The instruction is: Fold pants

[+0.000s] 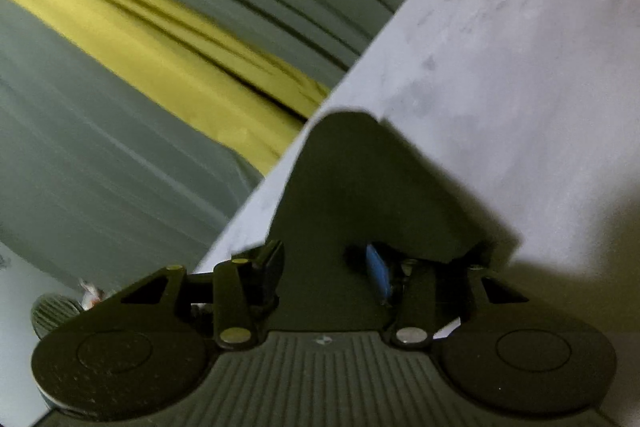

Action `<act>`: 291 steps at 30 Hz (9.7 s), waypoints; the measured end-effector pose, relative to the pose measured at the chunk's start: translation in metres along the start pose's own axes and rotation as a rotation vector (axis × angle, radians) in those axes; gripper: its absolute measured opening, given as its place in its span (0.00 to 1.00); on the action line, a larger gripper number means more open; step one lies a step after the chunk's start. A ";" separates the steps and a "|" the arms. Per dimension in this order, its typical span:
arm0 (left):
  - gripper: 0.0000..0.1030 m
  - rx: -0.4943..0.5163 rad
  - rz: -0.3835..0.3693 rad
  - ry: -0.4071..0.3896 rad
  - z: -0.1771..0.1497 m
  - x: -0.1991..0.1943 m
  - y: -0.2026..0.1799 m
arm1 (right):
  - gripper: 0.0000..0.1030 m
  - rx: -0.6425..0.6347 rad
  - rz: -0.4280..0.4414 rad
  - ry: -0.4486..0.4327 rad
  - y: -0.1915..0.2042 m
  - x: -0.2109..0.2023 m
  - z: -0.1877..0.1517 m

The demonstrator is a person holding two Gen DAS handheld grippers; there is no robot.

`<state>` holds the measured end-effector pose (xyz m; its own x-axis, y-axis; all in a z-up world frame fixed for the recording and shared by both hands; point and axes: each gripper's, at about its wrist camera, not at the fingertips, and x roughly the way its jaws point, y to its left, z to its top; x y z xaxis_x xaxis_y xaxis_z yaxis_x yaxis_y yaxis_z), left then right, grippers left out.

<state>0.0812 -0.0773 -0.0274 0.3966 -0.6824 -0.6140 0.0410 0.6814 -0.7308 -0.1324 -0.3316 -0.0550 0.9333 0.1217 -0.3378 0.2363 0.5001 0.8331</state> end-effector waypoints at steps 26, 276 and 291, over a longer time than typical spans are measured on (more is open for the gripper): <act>0.37 0.085 0.147 -0.194 0.000 -0.070 0.064 | 0.42 -0.551 -0.306 0.113 0.089 0.080 -0.017; 0.94 -0.156 0.535 -0.592 -0.051 -0.160 0.071 | 0.25 -0.438 -0.177 -0.030 0.142 0.044 -0.034; 0.94 -0.116 0.560 -0.548 -0.051 -0.153 0.068 | 0.26 -0.493 -0.243 0.051 0.112 0.053 -0.044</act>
<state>-0.0232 0.0598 0.0017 0.7261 0.0021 -0.6876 -0.3820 0.8327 -0.4009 -0.0688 -0.2317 0.0009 0.8507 -0.0119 -0.5255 0.2771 0.8596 0.4293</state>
